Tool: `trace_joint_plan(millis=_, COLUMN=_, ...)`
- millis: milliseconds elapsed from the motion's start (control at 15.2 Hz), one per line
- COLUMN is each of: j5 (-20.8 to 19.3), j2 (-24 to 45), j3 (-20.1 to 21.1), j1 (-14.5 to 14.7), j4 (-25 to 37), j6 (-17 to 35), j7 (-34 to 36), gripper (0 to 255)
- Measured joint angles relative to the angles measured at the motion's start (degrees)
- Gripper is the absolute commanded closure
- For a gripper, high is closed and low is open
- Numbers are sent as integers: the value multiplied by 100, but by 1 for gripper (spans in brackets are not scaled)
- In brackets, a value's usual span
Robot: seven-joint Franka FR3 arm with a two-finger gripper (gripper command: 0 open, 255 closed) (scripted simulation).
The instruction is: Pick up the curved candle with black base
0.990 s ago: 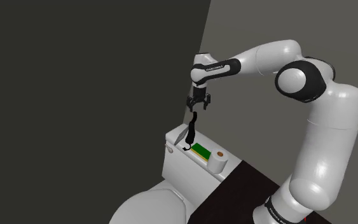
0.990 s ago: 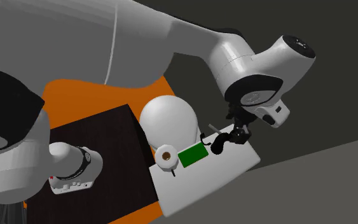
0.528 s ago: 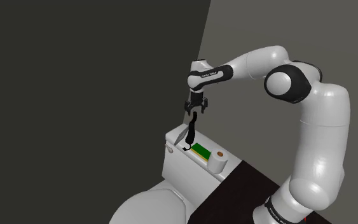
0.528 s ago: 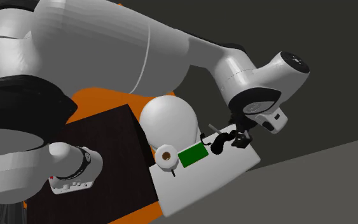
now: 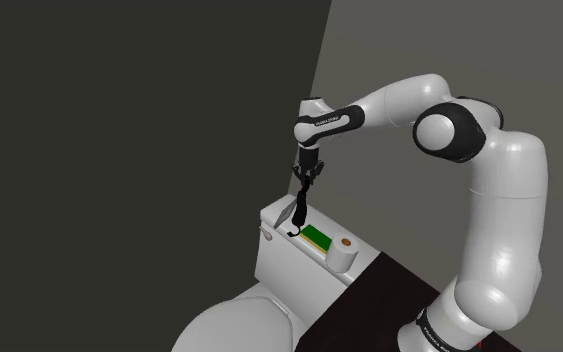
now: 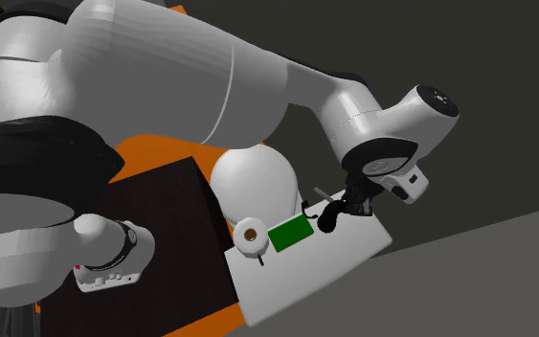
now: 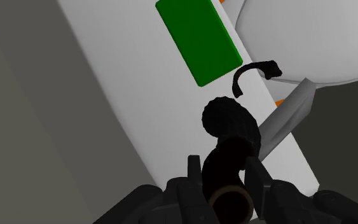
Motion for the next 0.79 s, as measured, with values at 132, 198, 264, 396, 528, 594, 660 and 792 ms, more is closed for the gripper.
trace_joint_plan(millis=132, j5=0, j2=0, j3=0, j1=0, j4=0, j6=0, j7=0, gripper=255)
trace_joint_plan(millis=198, j5=0, j2=1, j3=0, j1=-1, j4=1, j6=-1, j7=-1, gripper=255)
trace_joint_plan(millis=264, j5=0, j2=2, j3=0, j1=-1, j4=3, j6=0, j7=-1, gripper=255)
trace_joint_plan(millis=396, j5=2, j2=-2, j3=2, j1=3, j4=25, j6=-32, j7=1, gripper=255)
trace_joint_plan(millis=528, j5=3, j2=-58, j3=3, j1=8, j4=86, j6=-151, j7=-6, gripper=255)
trace_joint_plan(millis=594, j5=2, j2=-102, j3=1, j1=7, j4=103, j6=-211, j7=-15, gripper=255)
trace_joint_plan(millis=660, j5=1, j2=-143, j3=0, j1=7, j4=125, j6=-273, j7=-21, gripper=255)
trace_joint_plan(millis=792, j5=-1, j2=-219, j3=-3, j1=7, j4=156, j6=-379, j7=-34, gripper=255)
